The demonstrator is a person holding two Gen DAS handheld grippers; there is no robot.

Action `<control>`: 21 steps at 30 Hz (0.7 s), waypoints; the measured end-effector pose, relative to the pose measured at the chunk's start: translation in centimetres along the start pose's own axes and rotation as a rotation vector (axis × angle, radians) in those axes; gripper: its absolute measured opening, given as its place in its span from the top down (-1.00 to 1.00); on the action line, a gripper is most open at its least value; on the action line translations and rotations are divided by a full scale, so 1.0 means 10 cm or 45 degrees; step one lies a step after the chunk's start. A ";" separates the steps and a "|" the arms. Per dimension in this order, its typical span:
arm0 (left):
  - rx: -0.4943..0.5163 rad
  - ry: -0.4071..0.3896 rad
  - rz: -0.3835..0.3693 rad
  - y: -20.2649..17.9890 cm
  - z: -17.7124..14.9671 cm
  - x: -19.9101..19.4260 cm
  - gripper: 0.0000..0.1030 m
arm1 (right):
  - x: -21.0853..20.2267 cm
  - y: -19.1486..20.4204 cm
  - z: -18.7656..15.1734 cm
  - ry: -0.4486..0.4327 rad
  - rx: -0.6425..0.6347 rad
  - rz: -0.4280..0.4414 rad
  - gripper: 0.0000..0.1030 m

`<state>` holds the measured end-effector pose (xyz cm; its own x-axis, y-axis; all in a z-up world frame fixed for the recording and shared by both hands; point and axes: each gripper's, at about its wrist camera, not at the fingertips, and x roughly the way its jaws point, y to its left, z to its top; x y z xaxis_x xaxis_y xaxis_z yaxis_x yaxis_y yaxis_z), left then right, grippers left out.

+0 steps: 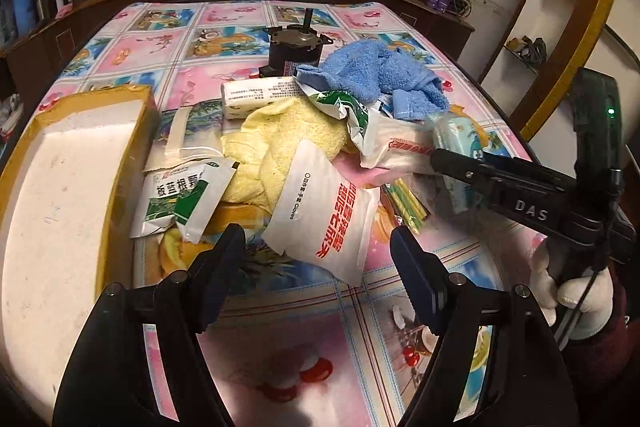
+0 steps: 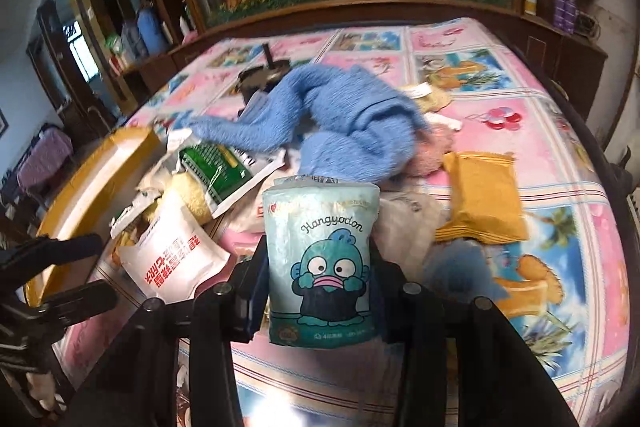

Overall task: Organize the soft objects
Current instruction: 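Grasp the teal Hangyodon tissue pack with the right tool, then grasp the white bag with red print with the left tool while the right tool holds the tissue pack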

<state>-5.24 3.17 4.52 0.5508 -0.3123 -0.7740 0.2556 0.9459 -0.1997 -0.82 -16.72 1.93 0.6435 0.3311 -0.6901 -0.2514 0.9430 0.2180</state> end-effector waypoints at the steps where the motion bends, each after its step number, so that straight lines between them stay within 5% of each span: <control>1: -0.008 0.015 -0.010 -0.01 0.02 0.07 -0.47 | -0.02 -0.05 -0.01 -0.010 0.029 0.010 0.18; 6: -0.015 0.041 -0.011 -0.07 0.11 0.34 -0.47 | 0.01 -0.12 0.00 -0.018 0.086 0.021 0.17; 11: 0.089 0.072 0.164 -0.24 0.11 0.54 -0.43 | 0.00 -0.13 0.00 -0.009 0.106 0.036 0.16; 12: 0.095 0.078 0.176 -0.25 0.10 0.55 -0.27 | 0.01 -0.13 0.00 -0.007 0.113 0.041 0.16; 14: 0.077 0.076 0.117 -0.22 0.10 0.52 0.60 | -0.01 -0.12 -0.01 -0.013 0.113 0.049 0.17; 15: 0.042 0.091 0.069 -0.19 0.09 0.50 0.78 | -0.01 -0.13 -0.01 -0.017 0.109 0.049 0.17; 21: -0.065 -0.050 -0.022 -0.04 0.02 -0.08 0.80 | -0.05 -0.09 -0.03 -0.051 0.085 0.027 0.17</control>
<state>-5.65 3.00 5.38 0.5778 -0.3310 -0.7460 0.2249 0.9433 -0.2444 -1.10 -17.73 1.87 0.6675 0.3509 -0.6568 -0.2172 0.9354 0.2789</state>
